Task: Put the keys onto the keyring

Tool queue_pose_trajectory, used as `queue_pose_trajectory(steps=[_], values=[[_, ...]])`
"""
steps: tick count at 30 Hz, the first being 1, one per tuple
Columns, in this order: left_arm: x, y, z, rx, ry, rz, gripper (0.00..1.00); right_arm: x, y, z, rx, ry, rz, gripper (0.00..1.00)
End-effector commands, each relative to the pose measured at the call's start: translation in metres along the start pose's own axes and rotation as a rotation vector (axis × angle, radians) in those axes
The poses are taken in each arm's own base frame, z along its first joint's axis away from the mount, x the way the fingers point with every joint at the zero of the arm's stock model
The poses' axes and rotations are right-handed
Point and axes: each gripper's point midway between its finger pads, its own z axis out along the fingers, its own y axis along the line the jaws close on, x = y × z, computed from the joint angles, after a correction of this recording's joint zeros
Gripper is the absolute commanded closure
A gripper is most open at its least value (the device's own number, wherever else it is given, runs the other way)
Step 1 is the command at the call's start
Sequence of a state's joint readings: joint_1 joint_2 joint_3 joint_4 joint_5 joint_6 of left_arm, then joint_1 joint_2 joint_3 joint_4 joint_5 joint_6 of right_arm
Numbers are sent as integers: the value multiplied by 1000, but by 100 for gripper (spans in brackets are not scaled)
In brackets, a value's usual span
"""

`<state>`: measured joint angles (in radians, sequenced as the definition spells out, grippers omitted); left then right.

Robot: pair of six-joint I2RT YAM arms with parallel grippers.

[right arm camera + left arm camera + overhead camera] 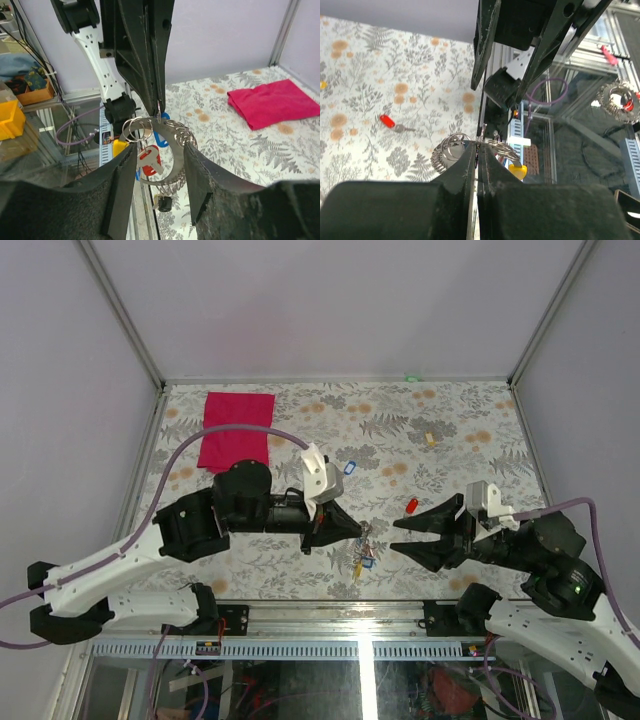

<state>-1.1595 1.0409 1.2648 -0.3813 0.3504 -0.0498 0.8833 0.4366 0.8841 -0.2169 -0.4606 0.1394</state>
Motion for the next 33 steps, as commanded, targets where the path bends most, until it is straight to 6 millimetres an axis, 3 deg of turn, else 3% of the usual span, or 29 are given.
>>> queue_pose_trajectory(steps=[1, 6, 18, 31, 33], values=[[12, 1, -13, -27, 143, 18, 100, 2, -6, 4, 22, 40, 6, 51], [19, 1, -19, -29, 244, 14, 100, 14, -6, 20, -23, 86, 43, 51], [27, -2, -22, -26, 354, 16, 100, 15, 2, 53, -157, 45, 108, 55], [27, 3, -18, -41, 361, 28, 100, 39, 9, 62, -228, 127, 186, 59], [27, 3, -17, -40, 363, 28, 100, 41, 9, 63, -232, 135, 193, 64]])
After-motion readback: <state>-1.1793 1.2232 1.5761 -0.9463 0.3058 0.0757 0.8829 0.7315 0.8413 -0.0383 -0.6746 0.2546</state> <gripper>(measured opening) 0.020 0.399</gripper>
